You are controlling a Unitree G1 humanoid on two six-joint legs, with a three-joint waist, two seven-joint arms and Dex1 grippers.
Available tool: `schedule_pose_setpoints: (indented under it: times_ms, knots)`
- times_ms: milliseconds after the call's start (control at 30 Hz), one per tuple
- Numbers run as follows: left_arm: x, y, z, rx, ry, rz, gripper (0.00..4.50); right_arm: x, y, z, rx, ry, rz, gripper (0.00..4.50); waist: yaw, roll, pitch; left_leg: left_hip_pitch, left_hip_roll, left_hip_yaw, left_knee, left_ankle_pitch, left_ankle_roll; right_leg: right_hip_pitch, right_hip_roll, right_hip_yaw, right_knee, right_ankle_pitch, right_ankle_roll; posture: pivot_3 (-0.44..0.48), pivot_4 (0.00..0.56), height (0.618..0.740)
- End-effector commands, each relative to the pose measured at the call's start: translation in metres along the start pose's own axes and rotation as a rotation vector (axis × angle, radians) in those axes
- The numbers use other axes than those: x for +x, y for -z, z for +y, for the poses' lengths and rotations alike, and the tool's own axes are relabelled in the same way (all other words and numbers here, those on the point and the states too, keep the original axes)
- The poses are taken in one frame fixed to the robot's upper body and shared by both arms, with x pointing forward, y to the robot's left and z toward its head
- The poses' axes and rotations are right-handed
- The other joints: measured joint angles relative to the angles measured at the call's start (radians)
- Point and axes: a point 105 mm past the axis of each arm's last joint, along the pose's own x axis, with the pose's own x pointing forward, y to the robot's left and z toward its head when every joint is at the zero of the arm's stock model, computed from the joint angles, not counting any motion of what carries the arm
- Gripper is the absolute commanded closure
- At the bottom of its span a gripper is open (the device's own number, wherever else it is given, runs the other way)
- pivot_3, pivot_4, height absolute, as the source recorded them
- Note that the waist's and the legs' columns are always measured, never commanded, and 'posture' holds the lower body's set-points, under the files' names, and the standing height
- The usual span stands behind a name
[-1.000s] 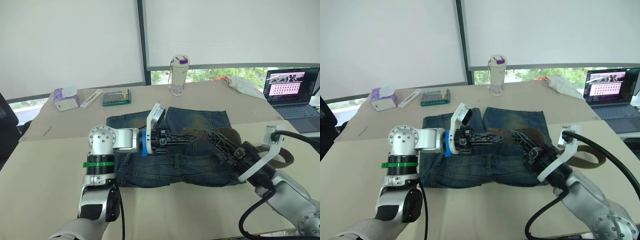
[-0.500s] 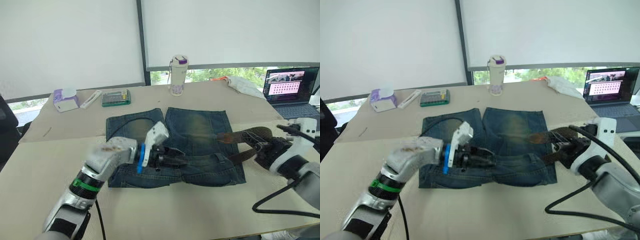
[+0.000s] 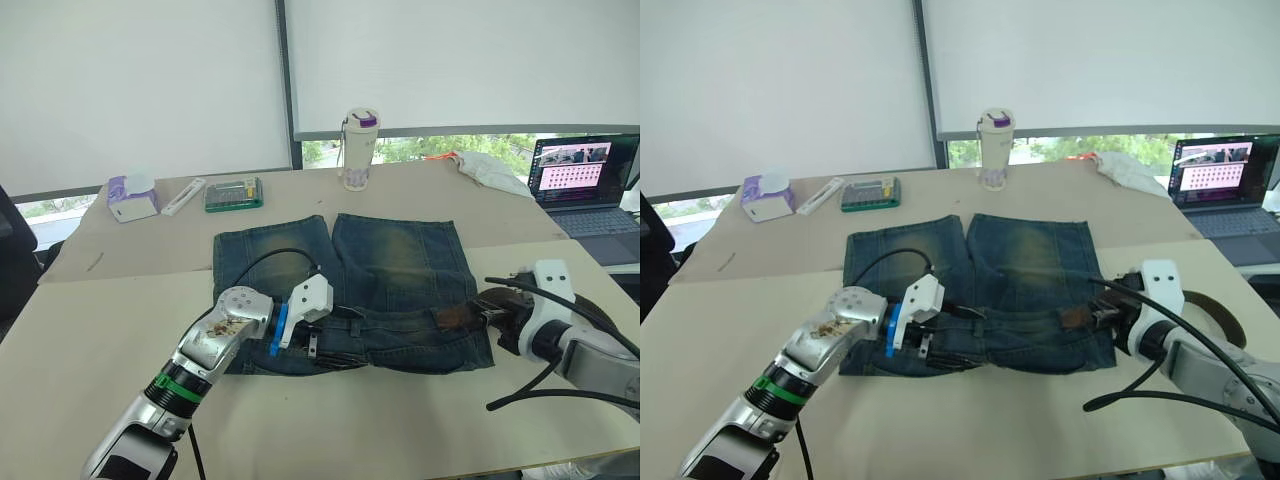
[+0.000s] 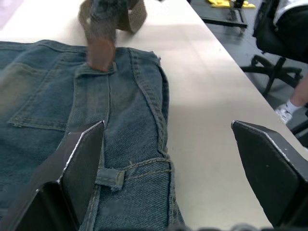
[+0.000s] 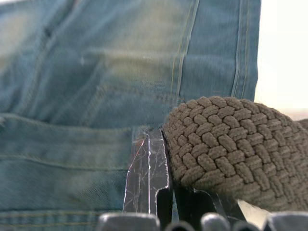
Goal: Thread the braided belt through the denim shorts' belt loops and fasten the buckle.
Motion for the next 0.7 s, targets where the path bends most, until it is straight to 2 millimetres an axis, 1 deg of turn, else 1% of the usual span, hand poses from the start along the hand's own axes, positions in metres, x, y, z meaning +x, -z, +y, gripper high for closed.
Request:
schedule_pose_setpoints:
  times_ms: [33,133,233,300,400,500,567,700]
  knots:
    - [-0.003,-0.005,-0.003,0.027,-0.021,-0.013,0.03,0.0,-0.011,-0.007,-0.03,0.034,-0.032,4.5,0.0,0.0,0.0,0.0,0.0,0.0,0.0,0.0,0.0,0.0,0.0,0.0,0.0,0.0,0.0,0.0,0.15,0.74]
    - [-0.003,-0.003,-0.005,0.018,-0.033,-0.015,0.03,-0.001,-0.012,-0.017,-0.047,0.083,-0.024,4.5,0.001,0.0,0.0,0.0,0.0,0.0,0.0,0.0,0.0,0.0,0.0,0.0,0.0,0.0,0.0,0.0,0.15,0.74]
    - [-0.002,-0.003,-0.005,0.013,-0.042,-0.022,0.03,0.0,-0.007,-0.028,-0.057,0.131,0.002,4.5,0.003,0.0,0.0,0.0,0.0,-0.001,0.0,0.0,0.0,0.0,0.0,-0.001,0.0,0.0,0.0,0.0,0.15,0.74]
    - [-0.002,-0.003,-0.005,0.014,-0.045,-0.023,0.03,0.001,-0.005,-0.03,-0.068,0.14,0.012,4.5,0.002,0.001,0.0,0.0,-0.001,-0.001,0.0,0.0,0.0,0.0,-0.001,-0.001,0.0,0.0,0.0,0.0,0.15,0.74]
    - [-0.002,-0.003,-0.004,0.017,-0.053,-0.024,0.03,0.002,-0.007,-0.033,-0.071,0.157,0.006,4.5,-0.001,0.001,0.0,0.0,0.0,-0.001,0.0,0.0,0.0,0.0,0.0,-0.001,0.0,0.0,0.0,0.0,0.15,0.74]
    - [-0.002,-0.002,-0.004,0.019,-0.057,-0.024,0.03,0.002,-0.013,-0.039,-0.073,0.188,-0.016,4.5,-0.001,0.001,-0.001,0.0,0.0,-0.001,0.0,0.0,0.0,0.0,0.0,-0.001,0.0,0.0,0.0,0.0,0.15,0.74]
    - [-0.002,-0.002,-0.004,0.02,-0.059,-0.024,0.03,0.002,-0.014,-0.038,-0.065,0.176,-0.019,4.5,0.0,0.002,-0.001,0.0,0.0,-0.001,0.0,0.0,-0.001,0.0,0.0,-0.001,0.0,0.0,0.0,0.0,0.15,0.74]
    - [-0.002,-0.002,-0.004,0.02,-0.064,-0.024,0.03,0.008,-0.006,-0.026,-0.047,0.105,0.009,4.5,0.0,0.002,-0.001,0.0,0.0,-0.001,0.0,0.0,0.0,0.0,0.0,-0.001,0.0,0.0,0.0,0.0,0.15,0.74]
